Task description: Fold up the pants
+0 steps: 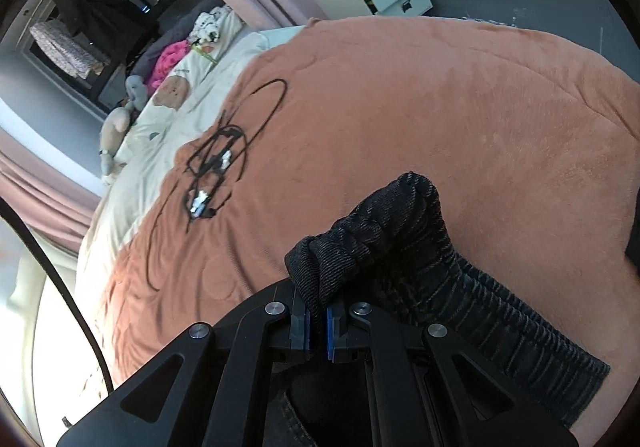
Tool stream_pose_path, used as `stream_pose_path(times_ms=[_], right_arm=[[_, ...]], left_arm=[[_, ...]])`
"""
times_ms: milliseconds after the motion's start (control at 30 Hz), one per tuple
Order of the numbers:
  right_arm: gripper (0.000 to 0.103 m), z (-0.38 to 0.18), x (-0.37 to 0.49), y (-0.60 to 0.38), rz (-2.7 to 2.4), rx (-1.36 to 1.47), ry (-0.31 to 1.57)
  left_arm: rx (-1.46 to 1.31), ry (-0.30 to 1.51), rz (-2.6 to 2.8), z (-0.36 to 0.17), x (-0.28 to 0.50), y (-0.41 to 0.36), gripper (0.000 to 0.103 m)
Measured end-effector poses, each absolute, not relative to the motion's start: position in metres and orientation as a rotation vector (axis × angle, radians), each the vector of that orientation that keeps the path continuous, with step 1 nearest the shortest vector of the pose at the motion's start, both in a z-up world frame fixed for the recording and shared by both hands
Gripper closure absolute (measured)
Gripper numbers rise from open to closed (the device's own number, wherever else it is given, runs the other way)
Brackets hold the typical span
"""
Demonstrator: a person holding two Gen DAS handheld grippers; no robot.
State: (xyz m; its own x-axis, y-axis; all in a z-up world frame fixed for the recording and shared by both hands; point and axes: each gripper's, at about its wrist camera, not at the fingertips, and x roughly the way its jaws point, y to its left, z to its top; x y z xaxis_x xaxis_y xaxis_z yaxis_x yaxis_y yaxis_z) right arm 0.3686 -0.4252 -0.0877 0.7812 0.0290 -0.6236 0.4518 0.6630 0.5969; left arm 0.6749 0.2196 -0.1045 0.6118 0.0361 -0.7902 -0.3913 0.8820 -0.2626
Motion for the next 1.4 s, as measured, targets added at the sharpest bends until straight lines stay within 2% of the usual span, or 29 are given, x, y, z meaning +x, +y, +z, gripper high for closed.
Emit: stream_pose_path(times_ms=[267,367,400,433,467,500,533,567,1033,1233,1267,1400], right_arm=[[0.101,-0.096,0.388,-0.418,-0.295,0.849,0.664],[0.097,-0.097,0.388,-0.419,-0.273,0.888,0.681],[0.094,-0.094,0.387,-0.420,-0.262,0.890,0.680],[0.084,-0.091,0.386,-0.420,-0.247,0.888,0.677],[0.075,-0.085,0.383,-0.419,-0.229,0.880,0.667],[0.046,-0.081,0.379,-0.422,-0.200,0.881,0.643],[0.024,-0.077,0.374,-0.423,-0.195,0.872,0.620],[0.021,-0.070,0.367,-0.425,-0.202,0.858,0.594],[0.020,-0.042,0.284,-0.410,-0.125,0.679,0.623],[0.020,-0.034,0.243,-0.405,-0.090,0.638,0.649],[0.020,-0.033,0.239,-0.406,-0.084,0.641,0.651],[0.020,-0.034,0.213,-0.407,-0.063,0.660,0.657]], left_arm=[[-0.430,0.917,0.269,-0.124,0.694,0.214,0.101],[-0.448,0.954,0.267,-0.132,0.699,0.216,0.096],[-0.465,0.959,0.260,-0.134,0.699,0.219,0.086],[-0.484,0.956,0.254,-0.133,0.696,0.221,0.077],[-0.494,0.949,0.246,-0.131,0.694,0.222,0.049],[-0.499,0.938,0.240,-0.126,0.690,0.225,0.019],[-0.493,0.914,0.233,-0.120,0.686,0.225,0.011],[-0.486,0.888,0.221,-0.113,0.681,0.225,0.008],[-0.484,0.883,0.154,-0.071,0.602,0.233,0.008],[-0.477,0.892,0.115,-0.064,0.556,0.240,0.028],[-0.476,0.895,0.110,-0.063,0.549,0.240,0.034],[-0.508,0.897,0.097,-0.064,0.520,0.245,0.036]])
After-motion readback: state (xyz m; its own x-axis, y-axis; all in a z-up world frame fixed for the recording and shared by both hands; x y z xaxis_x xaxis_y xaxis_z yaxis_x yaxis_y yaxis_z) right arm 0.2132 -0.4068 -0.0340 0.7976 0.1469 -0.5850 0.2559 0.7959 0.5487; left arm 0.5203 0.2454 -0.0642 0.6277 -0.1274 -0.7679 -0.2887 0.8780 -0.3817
